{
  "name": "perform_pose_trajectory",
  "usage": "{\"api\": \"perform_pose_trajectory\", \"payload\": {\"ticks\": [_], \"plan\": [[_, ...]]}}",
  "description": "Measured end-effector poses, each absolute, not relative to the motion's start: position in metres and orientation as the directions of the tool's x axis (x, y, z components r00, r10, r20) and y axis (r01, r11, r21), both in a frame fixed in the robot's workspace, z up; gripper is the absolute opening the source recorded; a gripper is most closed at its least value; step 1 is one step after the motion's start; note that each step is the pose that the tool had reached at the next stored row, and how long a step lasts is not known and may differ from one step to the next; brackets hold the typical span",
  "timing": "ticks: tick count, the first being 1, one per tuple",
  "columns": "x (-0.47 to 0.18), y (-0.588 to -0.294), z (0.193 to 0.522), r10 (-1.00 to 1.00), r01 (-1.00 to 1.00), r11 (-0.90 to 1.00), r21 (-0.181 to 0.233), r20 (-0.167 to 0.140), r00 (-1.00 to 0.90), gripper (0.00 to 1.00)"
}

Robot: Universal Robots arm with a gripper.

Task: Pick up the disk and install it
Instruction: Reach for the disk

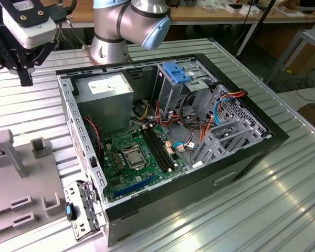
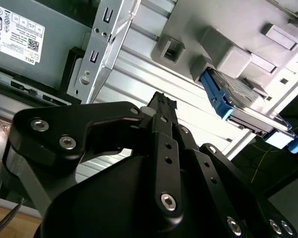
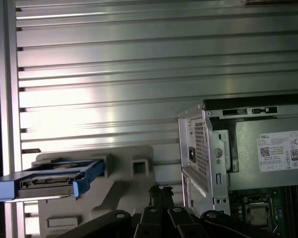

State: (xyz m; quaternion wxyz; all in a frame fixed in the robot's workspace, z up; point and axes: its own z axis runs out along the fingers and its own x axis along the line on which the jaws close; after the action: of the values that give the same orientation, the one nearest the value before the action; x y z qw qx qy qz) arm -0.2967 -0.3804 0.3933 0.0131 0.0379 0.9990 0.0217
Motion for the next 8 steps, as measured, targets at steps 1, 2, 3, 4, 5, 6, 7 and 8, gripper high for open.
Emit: {"api": "perform_pose_trajectory", "payload": {"ticks": [1,2,3,4,5,6,7,8], "plan": [[-0.300,-0.380,0.393,0.076,0.075,0.996,0.044,-0.025,-0.997,0.11],[-0.302,-0.380,0.393,0.076,0.075,0.996,0.044,-0.024,-0.997,0.11],[-0.305,-0.380,0.393,0.076,0.075,0.996,0.044,-0.024,-0.997,0.11],[-0.308,-0.380,0.393,0.076,0.075,0.996,0.044,-0.024,-0.997,0.11],[-0.313,-0.380,0.393,0.076,0.075,0.996,0.044,-0.024,-0.997,0.11],[-0.316,-0.380,0.393,0.076,0.075,0.996,0.044,-0.025,-0.997,0.11],[-0.319,-0.380,0.393,0.076,0.075,0.996,0.044,-0.025,-0.997,0.11],[-0.324,-0.380,0.393,0.076,0.075,0.996,0.044,-0.024,-0.997,0.11]]}}
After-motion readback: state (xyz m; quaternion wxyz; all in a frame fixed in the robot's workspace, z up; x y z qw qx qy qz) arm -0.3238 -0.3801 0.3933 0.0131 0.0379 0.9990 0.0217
